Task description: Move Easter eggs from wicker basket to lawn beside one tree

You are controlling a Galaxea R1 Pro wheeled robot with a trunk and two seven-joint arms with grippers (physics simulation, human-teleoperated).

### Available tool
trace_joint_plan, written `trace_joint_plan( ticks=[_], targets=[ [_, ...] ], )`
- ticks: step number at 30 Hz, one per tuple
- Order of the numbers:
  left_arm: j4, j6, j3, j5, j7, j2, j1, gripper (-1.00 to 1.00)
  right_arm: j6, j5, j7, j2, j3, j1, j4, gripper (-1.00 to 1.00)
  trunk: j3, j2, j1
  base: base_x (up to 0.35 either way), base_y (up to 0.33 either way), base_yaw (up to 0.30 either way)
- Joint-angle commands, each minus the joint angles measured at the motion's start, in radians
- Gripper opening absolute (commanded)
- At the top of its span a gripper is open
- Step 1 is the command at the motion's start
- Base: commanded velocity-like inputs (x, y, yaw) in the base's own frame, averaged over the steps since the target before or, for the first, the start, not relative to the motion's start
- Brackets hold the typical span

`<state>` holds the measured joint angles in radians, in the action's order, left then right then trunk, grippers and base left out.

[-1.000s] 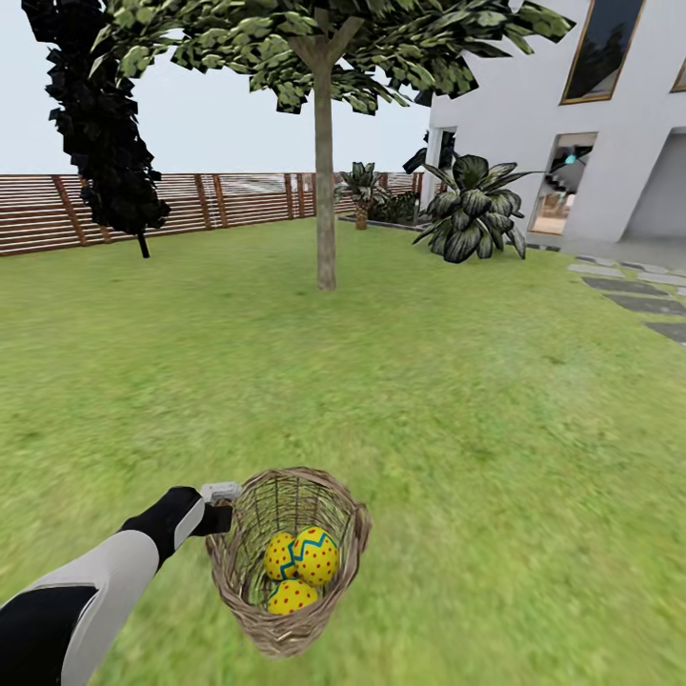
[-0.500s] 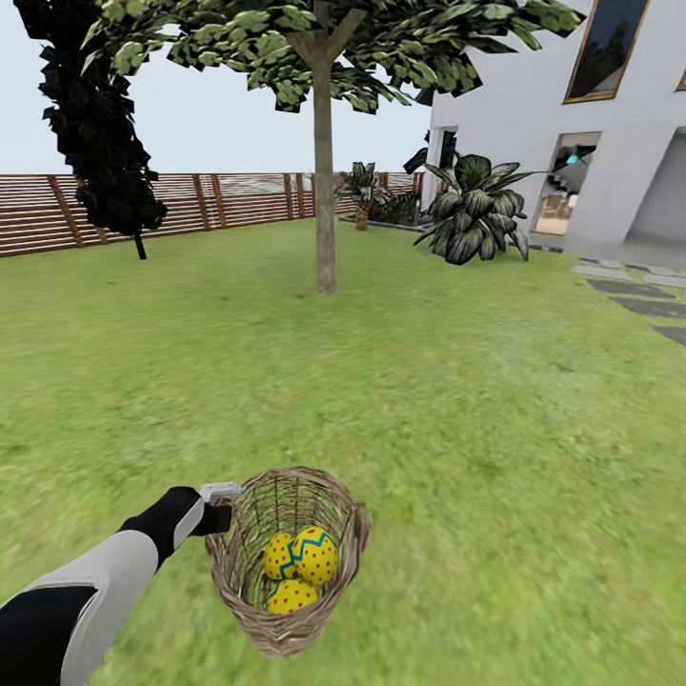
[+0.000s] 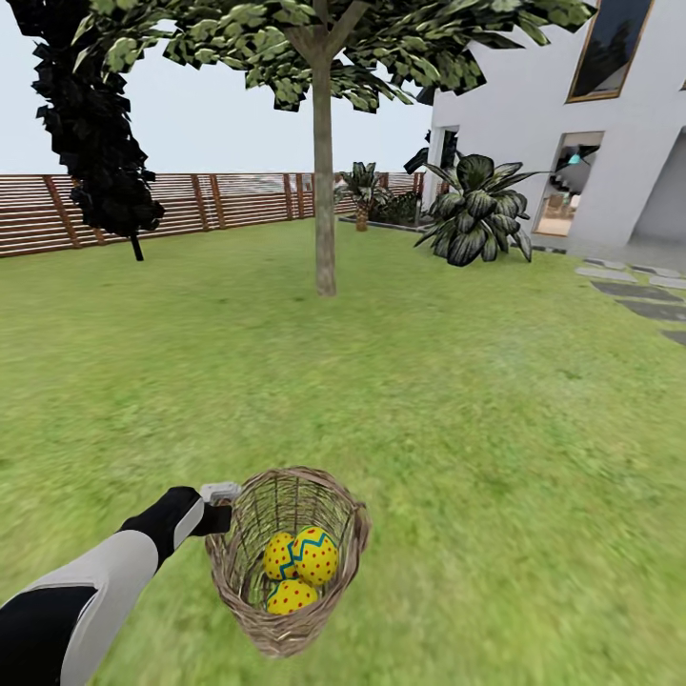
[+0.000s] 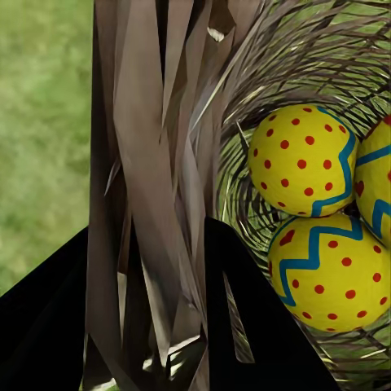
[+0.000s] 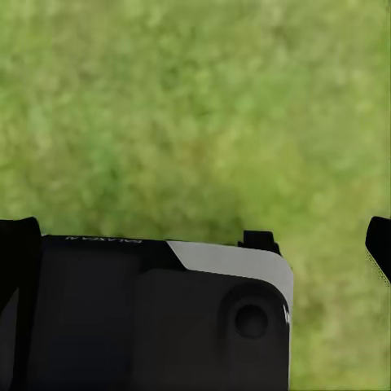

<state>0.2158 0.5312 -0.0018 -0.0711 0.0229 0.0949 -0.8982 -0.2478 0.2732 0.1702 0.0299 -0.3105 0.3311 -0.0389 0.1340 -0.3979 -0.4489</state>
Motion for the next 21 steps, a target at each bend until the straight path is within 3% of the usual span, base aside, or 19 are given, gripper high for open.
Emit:
trace_joint_plan(
  ticks=[1, 21],
  targets=[
    [0.002, 0.006, 0.003, -0.013, 0.0, 0.0, -0.001, -1.0, -0.007, 0.008, 0.002, 0.001, -0.009, 0.002, -0.004, 1.0, 0.002, -0.002, -0.001, 0.294, 0.0, 0.0],
    [0.002, 0.006, 0.003, -0.013, 0.0, 0.0, -0.001, -1.0, -0.007, 0.008, 0.002, 0.001, -0.009, 0.002, -0.004, 1.0, 0.002, -0.002, -0.001, 0.292, 0.0, 0.0]
  ],
)
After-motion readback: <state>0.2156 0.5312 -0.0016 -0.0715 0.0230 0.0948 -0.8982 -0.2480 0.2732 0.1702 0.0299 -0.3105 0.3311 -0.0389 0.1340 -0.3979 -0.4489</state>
